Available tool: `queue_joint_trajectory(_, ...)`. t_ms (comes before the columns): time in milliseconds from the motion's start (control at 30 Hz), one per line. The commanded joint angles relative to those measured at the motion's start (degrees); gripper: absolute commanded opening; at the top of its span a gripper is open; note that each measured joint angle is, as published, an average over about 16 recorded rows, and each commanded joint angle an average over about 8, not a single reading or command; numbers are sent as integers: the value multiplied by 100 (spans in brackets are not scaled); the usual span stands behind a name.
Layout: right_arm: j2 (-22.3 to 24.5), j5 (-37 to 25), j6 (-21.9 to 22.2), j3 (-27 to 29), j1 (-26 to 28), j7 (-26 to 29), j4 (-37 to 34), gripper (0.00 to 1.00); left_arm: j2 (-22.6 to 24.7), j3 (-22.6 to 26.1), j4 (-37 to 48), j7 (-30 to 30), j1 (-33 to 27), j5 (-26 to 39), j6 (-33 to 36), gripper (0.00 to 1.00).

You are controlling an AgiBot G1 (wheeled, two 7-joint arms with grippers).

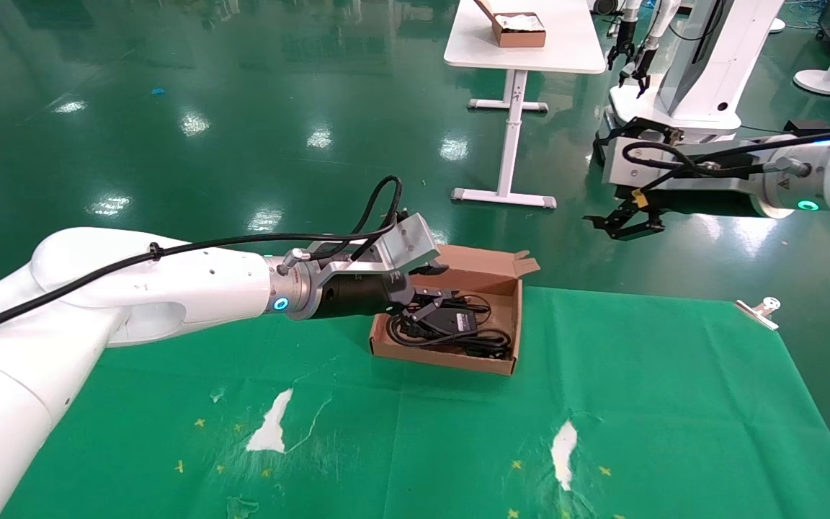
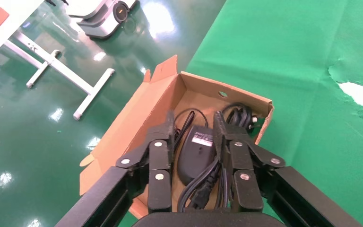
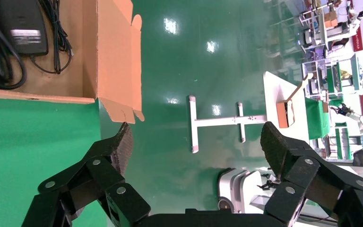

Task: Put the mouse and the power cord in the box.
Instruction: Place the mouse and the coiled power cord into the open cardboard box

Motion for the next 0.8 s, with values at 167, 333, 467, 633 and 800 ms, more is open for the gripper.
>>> queue_joint_trajectory(167,119,196,-122,104,-241,235,310,100,-252,-182,-286,-78,195,-220,214,100)
queue_joint_trajectory(333,363,556,-374,295,-666,676,885,100,-616,-430,-718,-220,491,-546,505,100)
queue_joint_trajectory(467,559,846,-577,448,-1008,1030,1347,100,-908,-629,-1066,-333,729,-808,738,100)
queue_joint_trajectory(633,803,1207,-830,639,-1433,1471,1922,100,-1272,-877,-1499,-475,1026,-1134,1029,100)
queue_joint_trajectory(800,1046,1567,-1082,829,-1858,1911,2497,100,-1636,-1124,-1931,-617,1322,-1460,1319,100)
